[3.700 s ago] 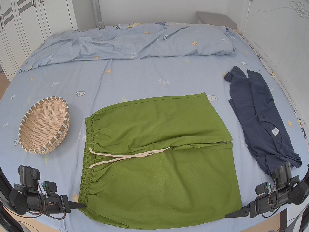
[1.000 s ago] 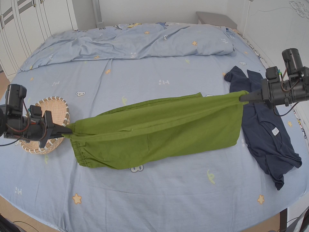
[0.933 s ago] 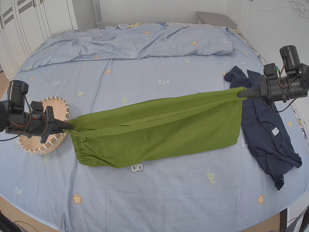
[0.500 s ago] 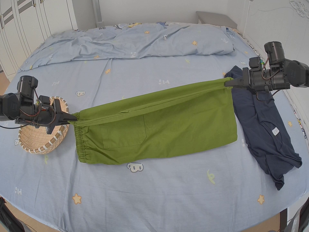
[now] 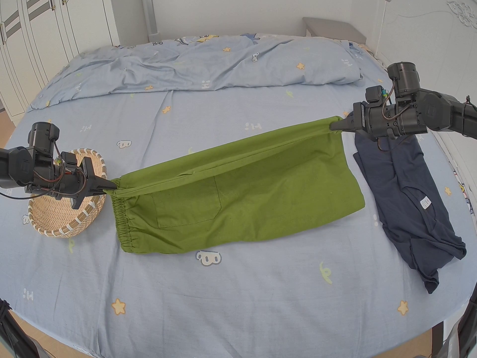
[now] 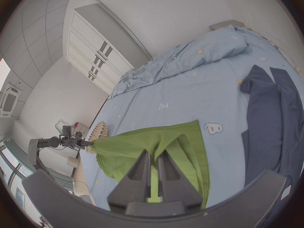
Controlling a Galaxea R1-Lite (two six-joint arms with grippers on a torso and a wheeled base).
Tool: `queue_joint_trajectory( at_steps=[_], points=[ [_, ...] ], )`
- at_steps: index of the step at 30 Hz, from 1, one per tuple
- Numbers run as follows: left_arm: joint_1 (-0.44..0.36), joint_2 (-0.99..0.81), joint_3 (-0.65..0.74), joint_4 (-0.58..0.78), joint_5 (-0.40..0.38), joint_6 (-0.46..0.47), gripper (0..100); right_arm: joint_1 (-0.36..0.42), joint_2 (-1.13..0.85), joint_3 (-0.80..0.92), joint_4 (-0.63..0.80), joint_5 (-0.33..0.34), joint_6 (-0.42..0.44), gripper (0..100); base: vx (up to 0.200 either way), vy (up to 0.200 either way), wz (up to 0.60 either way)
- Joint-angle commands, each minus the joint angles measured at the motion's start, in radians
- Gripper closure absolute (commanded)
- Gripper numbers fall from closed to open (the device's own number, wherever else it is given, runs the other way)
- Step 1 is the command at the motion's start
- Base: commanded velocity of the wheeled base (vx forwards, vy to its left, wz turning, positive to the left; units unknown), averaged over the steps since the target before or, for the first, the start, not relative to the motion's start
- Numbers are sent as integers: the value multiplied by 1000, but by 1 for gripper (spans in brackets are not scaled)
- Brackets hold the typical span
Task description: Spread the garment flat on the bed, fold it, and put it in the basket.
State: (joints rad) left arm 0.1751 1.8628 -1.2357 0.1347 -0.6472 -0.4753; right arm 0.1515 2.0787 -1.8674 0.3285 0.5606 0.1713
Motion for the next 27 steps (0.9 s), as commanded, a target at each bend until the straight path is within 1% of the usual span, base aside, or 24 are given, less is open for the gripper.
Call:
queue_joint_trajectory(
  at_steps=[1, 10, 17, 27],
  points=[
    [-9, 7, 1, -1, -2, 0, 100, 5, 24, 7, -2, -1, -1, 100, 0, 0, 0],
    [-9, 39, -8, -12, -2, 3, 100, -10, 70, -1, -16, -2, -4, 100, 0, 0, 0],
    [-11, 81, -8, -66, -2, -2, 100, -20, 89, 2, -48, -2, 1, 100, 0, 0, 0],
    [-25, 121, -27, -93, -3, -3, 100, -23, 118, 1, -69, -11, 7, 100, 0, 0, 0]
  ],
)
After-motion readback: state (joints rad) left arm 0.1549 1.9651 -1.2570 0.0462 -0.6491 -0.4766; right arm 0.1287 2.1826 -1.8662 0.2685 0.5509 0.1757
